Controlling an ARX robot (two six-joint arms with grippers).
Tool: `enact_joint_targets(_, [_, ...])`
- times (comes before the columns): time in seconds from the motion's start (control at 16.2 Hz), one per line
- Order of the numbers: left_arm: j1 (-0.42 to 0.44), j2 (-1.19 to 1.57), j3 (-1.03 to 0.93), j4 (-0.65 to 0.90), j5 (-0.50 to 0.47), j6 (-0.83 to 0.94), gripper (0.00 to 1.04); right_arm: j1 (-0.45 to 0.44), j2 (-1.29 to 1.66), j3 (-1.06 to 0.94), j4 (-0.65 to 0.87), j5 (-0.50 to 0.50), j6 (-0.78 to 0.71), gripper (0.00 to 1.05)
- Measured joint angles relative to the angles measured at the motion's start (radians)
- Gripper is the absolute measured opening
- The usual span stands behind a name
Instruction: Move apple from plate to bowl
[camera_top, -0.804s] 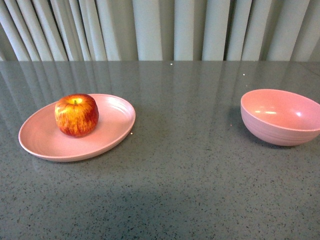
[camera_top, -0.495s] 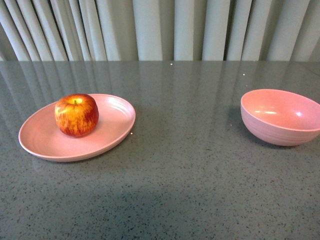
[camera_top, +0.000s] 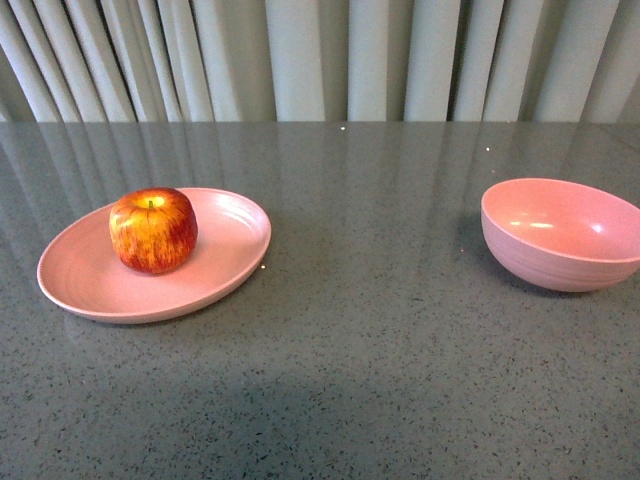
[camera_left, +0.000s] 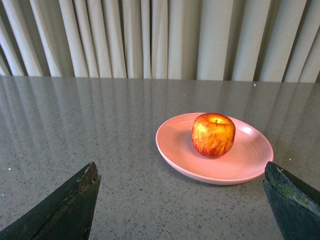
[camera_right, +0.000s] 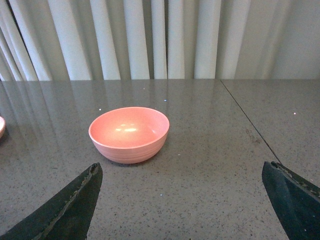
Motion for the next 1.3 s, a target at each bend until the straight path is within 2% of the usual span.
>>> enact_joint_targets(0.12, [0.0, 0.0, 0.0, 0.0, 0.0, 0.0, 0.98, 0.0, 0.0, 0.0, 0.0, 0.0, 0.0, 0.98])
enact_joint_targets(0.19, [0.0, 0.0, 0.0, 0.0, 0.0, 0.0, 0.98, 0.01, 0.017, 0.018, -0.076, 0.027, 0.035, 0.98])
enact_joint_targets(0.25, [0.0, 0.0, 0.0, 0.0, 0.0, 0.0, 0.98, 0.02, 0.142, 0.053, -0.054, 0.053, 0.122, 0.98])
enact_joint_targets(0.43, [0.0, 0.0, 0.0, 0.0, 0.0, 0.0, 0.98, -0.078, 0.447, 0.253, 0.237, -0.045, 0.138, 0.98])
enact_joint_targets(0.49, [0.0, 0.0, 0.0, 0.0, 0.0, 0.0, 0.98, -0.101, 0.581, 0.323, 0.298, -0.069, 0.124, 0.98])
enact_joint_targets(0.62, [0.0, 0.0, 0.0, 0.0, 0.0, 0.0, 0.98, -0.1, 0.754, 0.437, 0.33, -0.096, 0.098, 0.98])
enact_joint_targets(0.8, [0.0, 0.0, 0.0, 0.0, 0.0, 0.0, 0.98, -0.095, 0.984, 0.619, 0.27, -0.132, 0.071, 0.98])
enact_joint_targets(1.05, [0.0, 0.0, 0.0, 0.0, 0.0, 0.0, 0.98, -0.056, 1.313, 0.848, 0.117, -0.108, 0.018, 0.98])
enact_joint_targets(1.3, [0.0, 0.0, 0.0, 0.0, 0.0, 0.0, 0.98, -0.031, 1.565, 0.98, -0.011, -0.071, 0.01, 0.98])
